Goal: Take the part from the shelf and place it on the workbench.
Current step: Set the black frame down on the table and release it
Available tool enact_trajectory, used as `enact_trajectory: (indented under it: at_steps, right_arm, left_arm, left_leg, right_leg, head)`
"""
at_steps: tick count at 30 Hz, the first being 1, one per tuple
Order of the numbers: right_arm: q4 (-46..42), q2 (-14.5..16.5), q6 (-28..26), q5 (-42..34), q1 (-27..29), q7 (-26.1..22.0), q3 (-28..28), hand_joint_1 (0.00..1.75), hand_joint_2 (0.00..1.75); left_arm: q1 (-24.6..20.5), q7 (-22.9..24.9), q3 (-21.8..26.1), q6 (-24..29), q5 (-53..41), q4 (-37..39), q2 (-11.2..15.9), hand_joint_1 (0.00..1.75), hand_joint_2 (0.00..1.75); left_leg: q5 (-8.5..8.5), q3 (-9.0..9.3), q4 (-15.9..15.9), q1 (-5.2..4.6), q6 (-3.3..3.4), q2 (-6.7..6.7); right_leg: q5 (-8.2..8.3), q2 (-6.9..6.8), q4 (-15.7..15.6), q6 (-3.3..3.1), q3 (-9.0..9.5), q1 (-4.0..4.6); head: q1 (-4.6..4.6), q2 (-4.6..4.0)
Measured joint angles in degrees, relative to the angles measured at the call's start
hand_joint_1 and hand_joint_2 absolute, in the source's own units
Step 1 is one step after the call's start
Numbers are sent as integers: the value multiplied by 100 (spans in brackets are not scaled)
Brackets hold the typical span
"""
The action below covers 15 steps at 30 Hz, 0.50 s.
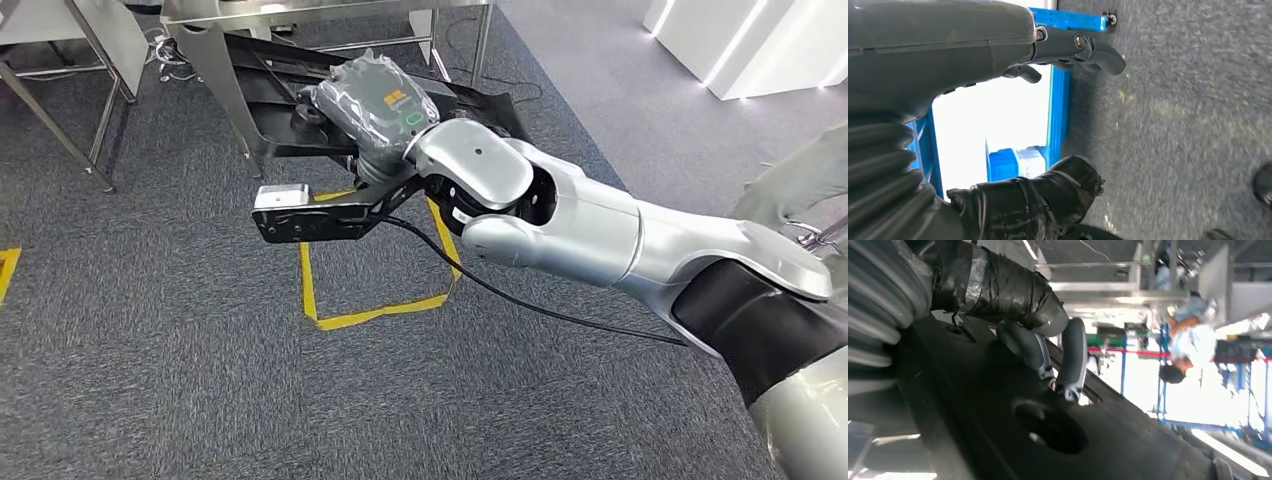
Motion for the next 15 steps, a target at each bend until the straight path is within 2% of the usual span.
enact_trajectory:
  at_steps: [1, 2, 3, 4, 5, 6, 9, 10, 11, 13, 14, 15]
  right_arm:
    - [3, -1, 0, 0, 6, 2, 1, 175, 175]
    - [7, -2, 0, 0, 7, 2, 1, 175, 175]
    - [13, -4, 1, 0, 6, 2, 2, 175, 175]
    - [23, -8, 1, 0, 8, 2, 6, 175, 175]
    - [33, -6, 4, -1, 13, 1, 14, 175, 175]
    - [43, -2, 8, -1, 17, -1, 21, 175, 175]
    - [54, 19, 11, 0, -27, 1, 31, 175, 175]
    - [60, 24, 12, 2, -57, 3, 31, 175, 175]
    - [68, 28, 13, 5, -79, 1, 31, 175, 175]
    - [89, 41, 19, 8, -93, -8, 33, 175, 175]
    - [101, 45, 22, 7, -84, -14, 38, 175, 175]
    - [113, 48, 26, 4, -74, -21, 45, 175, 175]
  left_arm:
    - [2, 2, 0, -1, 0, 1, 0, 0, 175]
    - [6, 5, 0, -3, 0, 1, -1, 0, 175]
    - [17, 9, 0, -5, 0, 0, -4, 0, 175]
    - [25, 13, 0, -8, 1, -1, -8, 0, 175]
    - [22, 15, -1, -10, 1, -1, -12, 0, 175]
    - [18, 15, -1, -12, 1, -1, -15, 0, 175]
    - [-12, 15, -2, -29, 3, 0, -3, 0, 175]
    - [-18, 16, -2, -40, 4, 0, 2, 0, 175]
    - [-22, 20, -2, -50, 5, -1, 8, 0, 175]
    - [-22, 28, -2, -67, 10, -1, 7, 0, 175]
    - [-22, 31, -2, -71, 13, -1, 7, 0, 175]
    - [-21, 32, -2, -72, 15, 0, 7, 0, 175]
  left_leg:
    - [-70, 90, 1, -1, -3, -20]
    - [-143, 184, 2, -2, -11, -37]
    - [-220, 252, 2, -2, -26, -49]
    - [-292, 316, 20, -6, -51, -61]
    - [-357, 354, 30, -11, -87, -71]
    - [-402, 381, 43, -16, -124, -76]
    - [-460, 420, 113, -16, -210, -58]
    - [-486, 354, 256, -11, -238, -40]
    - [-543, 218, 499, -2, -270, -24]
    - [-741, -205, 1143, 26, -334, -2]
    - [-844, -409, 1374, 42, -360, 3]
    - [-882, -550, 1454, 53, -380, 10]
  right_leg:
    - [68, 0, -156, -4, -57, 0]
    - [302, -1, -451, -19, -59, 2]
    - [704, -3, -827, -43, -39, 10]
    - [1028, -1, -1153, -71, -28, 27]
    - [1293, 3, -1373, -101, -9, 48]
    - [1422, 8, -1483, -135, -2, 64]
    - [1350, 10, -1536, -239, 115, 50]
    - [1326, 7, -1565, -271, 177, 36]
    - [1304, 7, -1592, -295, 241, 20]
    - [1229, 7, -1614, -319, 344, 16]
    - [1181, 9, -1616, -319, 403, 14]
    - [1125, 10, -1616, -313, 474, 11]
  head:
    - [3, 0]
    - [8, 0]
    - [12, 0]
    - [9, 0]
    - [10, 0]
    - [13, 0]
    - [24, 0]
    - [14, 0]
    - [8, 0]
    - [-7, 0]
    - [-5, 0]
    - [-6, 0]
